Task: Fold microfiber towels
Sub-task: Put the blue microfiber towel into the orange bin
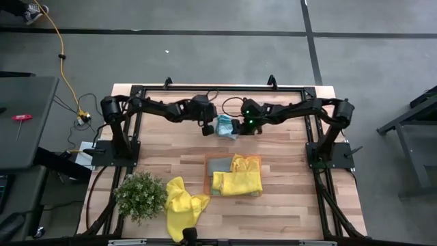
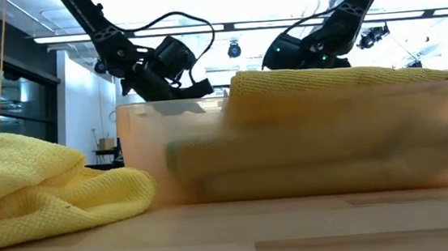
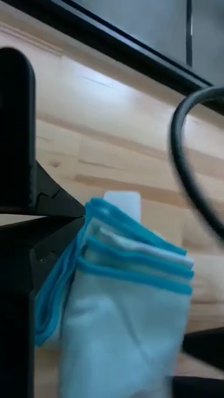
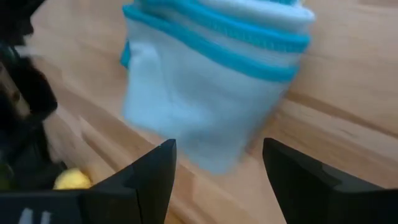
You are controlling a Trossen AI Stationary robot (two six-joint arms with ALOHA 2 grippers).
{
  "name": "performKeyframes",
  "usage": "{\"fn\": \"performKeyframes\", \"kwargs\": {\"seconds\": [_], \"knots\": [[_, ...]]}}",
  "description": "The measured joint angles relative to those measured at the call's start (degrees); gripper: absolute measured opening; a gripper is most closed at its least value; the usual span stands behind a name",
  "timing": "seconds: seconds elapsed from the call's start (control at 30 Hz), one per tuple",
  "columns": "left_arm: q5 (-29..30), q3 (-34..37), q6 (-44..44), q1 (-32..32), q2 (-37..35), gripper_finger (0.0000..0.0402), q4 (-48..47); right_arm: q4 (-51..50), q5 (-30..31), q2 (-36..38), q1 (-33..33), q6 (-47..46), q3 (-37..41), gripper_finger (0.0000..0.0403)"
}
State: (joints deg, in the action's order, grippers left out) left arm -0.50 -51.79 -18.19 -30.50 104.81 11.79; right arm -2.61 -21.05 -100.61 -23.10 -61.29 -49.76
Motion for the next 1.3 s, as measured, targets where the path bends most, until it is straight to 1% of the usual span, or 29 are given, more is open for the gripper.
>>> {"fn": "performKeyframes", "kwargs": {"seconds": [0.1, 0.2, 0.27, 0.37, 0.5, 0.6, 0.73, 0.93, 1.0, 1.1, 1.2, 1.3], "knots": [[-3.3, -0.1, 1.2, -1.7, 0.0, 0.0, 0.0, 4.8, 3.6, -1.8, 1.1, -5.6, 0.0, 0.0232], [-6.6, -0.1, 2.3, -2.6, 1.5, 0.0, -0.4, 5.1, 8.8, -2.4, 1.9, -10.0, 0.0, 0.0232], [-8.3, 0.0, 3.4, -3.0, 2.5, 0.0, -0.9, 5.2, 11.3, -2.4, 2.1, -12.1, 0.0, 0.0232], [-8.6, 0.0, 3.6, -2.2, 2.6, 0.0, 0.9, 6.7, 13.1, -2.4, 2.2, -14.4, 0.0, 0.0232], [-11.7, 0.0, 5.9, -0.7, 2.9, 0.0, 0.5, 7.7, 13.9, -2.4, 2.2, -16.5, 0.0, 0.0232], [-11.8, 0.0, 6.3, 0.9, 3.4, 0.0, -1.8, 8.0, 14.3, -2.4, 2.2, -16.9, 0.0, 0.0232], [-11.6, 0.0, 7.1, 3.3, 3.3, 0.0, -1.9, 8.0, 14.6, -2.8, 2.2, -17.0, 0.0, 0.0232], [-6.2, 0.0, 7.1, 4.7, 3.3, 0.0, -0.4, 8.6, 13.5, -5.0, 2.4, -15.6, -0.2, 0.0224], [-5.9, 0.0, 7.1, 4.4, 3.3, 0.0, -0.4, 8.7, 13.5, -5.5, 2.5, -14.5, -0.2, 0.0209], [-5.5, 0.0, 7.1, 3.9, 3.3, 0.0, -0.5, 8.4, 13.3, -5.7, 2.5, -11.7, -0.2, 0.0169], [-3.2, 0.0, 7.1, 3.2, 2.0, 0.0, -1.7, 7.1, 13.2, -5.8, 2.5, -8.7, -0.2, 0.0108], [-1.0, 0.0, 7.1, 1.8, -1.3, 0.0, -1.9, 5.6, 13.0, -5.9, 2.0, -5.3, -0.2, 0.0036]]}}
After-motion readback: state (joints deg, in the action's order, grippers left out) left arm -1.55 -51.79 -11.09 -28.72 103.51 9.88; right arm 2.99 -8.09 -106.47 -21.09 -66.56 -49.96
